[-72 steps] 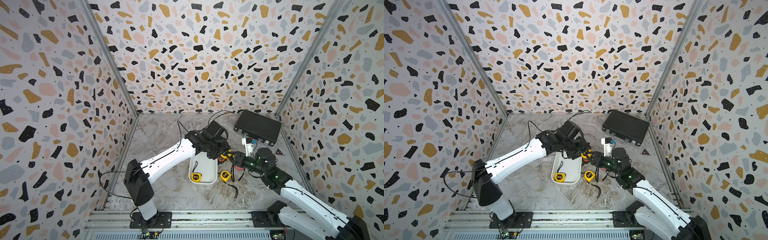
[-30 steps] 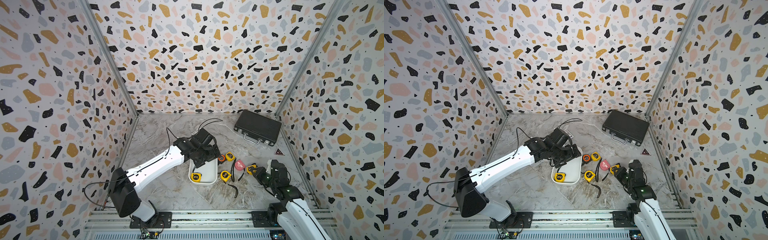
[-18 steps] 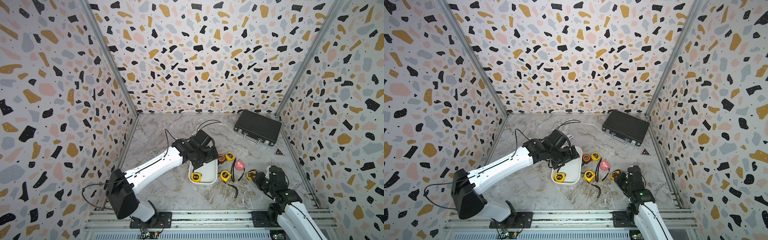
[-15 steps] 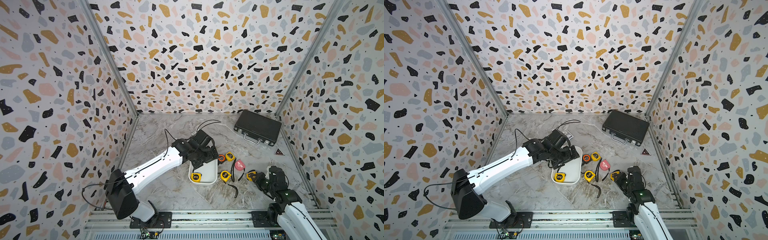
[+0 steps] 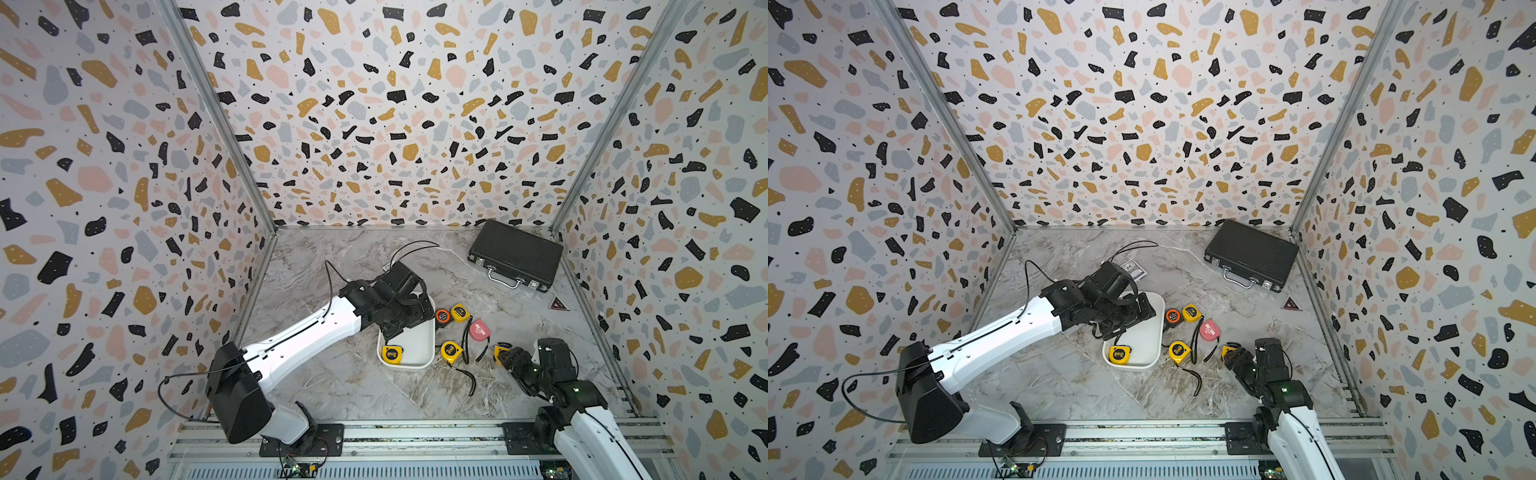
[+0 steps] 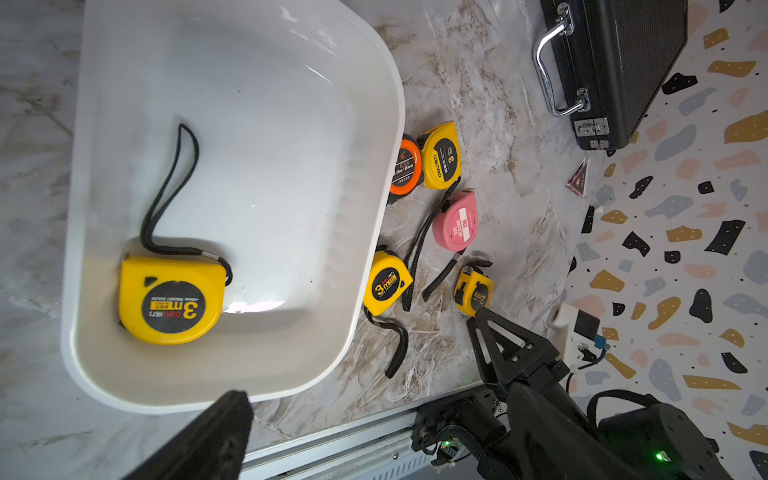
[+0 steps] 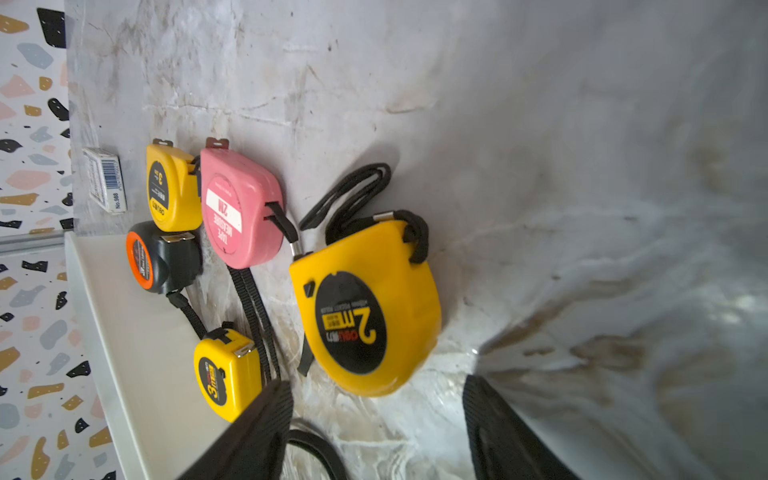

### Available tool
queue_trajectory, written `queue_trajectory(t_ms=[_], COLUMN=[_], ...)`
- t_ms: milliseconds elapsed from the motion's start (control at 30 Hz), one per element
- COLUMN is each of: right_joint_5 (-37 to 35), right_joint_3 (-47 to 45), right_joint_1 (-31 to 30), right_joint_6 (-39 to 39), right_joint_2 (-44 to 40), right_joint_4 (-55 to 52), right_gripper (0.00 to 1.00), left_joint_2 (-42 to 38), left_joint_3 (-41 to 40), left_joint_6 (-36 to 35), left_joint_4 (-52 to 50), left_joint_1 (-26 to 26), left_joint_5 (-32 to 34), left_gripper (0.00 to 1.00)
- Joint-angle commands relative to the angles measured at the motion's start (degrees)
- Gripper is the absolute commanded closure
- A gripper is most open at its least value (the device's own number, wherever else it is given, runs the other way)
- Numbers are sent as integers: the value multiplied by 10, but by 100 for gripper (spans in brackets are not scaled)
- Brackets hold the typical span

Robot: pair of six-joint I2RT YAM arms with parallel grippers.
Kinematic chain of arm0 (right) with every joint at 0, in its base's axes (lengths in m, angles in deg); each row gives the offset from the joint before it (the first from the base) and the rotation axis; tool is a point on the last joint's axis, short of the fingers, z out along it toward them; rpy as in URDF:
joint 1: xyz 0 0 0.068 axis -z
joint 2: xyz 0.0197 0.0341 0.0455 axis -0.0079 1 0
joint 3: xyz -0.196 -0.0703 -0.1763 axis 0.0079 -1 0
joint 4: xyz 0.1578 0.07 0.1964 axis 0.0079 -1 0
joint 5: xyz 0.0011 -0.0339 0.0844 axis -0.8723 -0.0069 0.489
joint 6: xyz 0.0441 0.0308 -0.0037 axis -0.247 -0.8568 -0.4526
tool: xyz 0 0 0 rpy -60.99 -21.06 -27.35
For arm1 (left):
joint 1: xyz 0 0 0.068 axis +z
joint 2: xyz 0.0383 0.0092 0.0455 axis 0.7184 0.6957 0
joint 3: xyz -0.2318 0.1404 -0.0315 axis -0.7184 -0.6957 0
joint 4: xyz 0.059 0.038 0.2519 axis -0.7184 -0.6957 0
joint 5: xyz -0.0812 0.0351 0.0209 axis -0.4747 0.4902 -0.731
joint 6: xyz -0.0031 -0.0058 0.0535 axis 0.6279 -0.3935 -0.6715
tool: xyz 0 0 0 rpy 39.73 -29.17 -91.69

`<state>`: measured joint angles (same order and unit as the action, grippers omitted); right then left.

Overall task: Take the tape measure out of the storage box
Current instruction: Place the tape measure at the center of the board, then pick up the tape measure from the storage box.

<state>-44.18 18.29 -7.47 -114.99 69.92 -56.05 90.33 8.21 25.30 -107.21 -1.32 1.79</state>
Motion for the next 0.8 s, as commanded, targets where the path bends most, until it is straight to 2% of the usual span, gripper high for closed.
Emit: queue_trajectory(t_ms=[0,300,467,767], right_joint_5=[-2,42,73,110], right_joint_3=[39,101,147,209], right_joint_1=[1,1,-2,-4], right_joint_6=[23,62,82,97], right_joint_2=[-3,27,60,113], right_joint_4=[-46,-68,-62,-36], right_gripper=[25,17,15,13], left_joint_2=[-5,48,74,141], left_joint_3=[1,16,0,21], left_joint_6=[-28,-110,-117,-122], left_joint_4=[-29,-112,-125,-137], left_joint_1=[4,2,-4,-36], left_joint_5=[16,32,59,103], left_gripper=[0,0,0,0])
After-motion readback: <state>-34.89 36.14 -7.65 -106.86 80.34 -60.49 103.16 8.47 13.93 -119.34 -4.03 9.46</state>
